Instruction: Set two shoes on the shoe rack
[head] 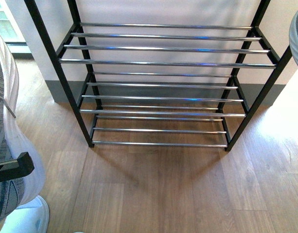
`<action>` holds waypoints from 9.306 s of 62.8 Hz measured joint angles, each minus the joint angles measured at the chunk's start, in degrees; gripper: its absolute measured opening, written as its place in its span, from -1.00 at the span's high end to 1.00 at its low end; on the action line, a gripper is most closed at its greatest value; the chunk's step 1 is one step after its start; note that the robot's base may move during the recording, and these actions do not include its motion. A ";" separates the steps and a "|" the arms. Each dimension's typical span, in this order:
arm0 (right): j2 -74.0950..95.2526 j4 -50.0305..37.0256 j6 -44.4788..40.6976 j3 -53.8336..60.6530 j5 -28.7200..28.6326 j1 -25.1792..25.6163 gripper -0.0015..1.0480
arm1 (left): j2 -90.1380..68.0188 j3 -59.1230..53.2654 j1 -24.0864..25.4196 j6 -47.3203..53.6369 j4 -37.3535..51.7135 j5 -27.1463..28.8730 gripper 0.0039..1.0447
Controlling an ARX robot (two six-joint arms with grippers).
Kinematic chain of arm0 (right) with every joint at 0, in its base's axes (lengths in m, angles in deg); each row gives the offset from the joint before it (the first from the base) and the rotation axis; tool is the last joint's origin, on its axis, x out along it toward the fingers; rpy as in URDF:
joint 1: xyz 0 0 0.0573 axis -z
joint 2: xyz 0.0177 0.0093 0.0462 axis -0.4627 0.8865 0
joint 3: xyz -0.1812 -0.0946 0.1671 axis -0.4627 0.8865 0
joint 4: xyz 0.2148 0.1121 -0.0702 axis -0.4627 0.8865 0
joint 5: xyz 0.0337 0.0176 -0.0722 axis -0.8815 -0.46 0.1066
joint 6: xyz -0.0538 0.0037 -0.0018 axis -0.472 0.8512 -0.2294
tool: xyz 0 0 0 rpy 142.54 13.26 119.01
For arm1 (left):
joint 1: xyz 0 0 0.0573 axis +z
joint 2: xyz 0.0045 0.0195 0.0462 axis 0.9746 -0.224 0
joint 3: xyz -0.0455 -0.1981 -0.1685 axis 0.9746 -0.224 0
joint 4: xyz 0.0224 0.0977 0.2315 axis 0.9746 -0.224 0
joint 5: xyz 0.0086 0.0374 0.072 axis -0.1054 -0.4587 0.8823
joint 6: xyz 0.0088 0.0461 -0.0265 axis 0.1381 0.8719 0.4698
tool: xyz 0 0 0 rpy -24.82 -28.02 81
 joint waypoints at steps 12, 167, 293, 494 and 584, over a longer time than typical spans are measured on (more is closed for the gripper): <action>0.00 0.00 0.00 0.00 -0.02 0.00 0.97 | 0.00 0.00 0.00 0.00 0.00 -0.02 0.96; 43.69 26.03 26.58 -60.24 20.85 -22.77 0.97 | 0.00 0.00 -0.04 0.00 0.02 0.02 0.96; 28.48 9.66 23.41 -44.54 14.05 -24.09 -0.82 | 0.00 0.00 -0.04 0.00 0.02 0.13 0.96; -67.52 16.94 -6.69 22.36 17.42 -29.16 0.73 | 0.00 0.00 -0.04 0.00 0.02 0.13 0.96; -67.60 17.03 -6.69 22.34 17.40 -29.24 -0.82 | -0.02 -0.02 -0.09 -0.02 0.02 0.46 0.96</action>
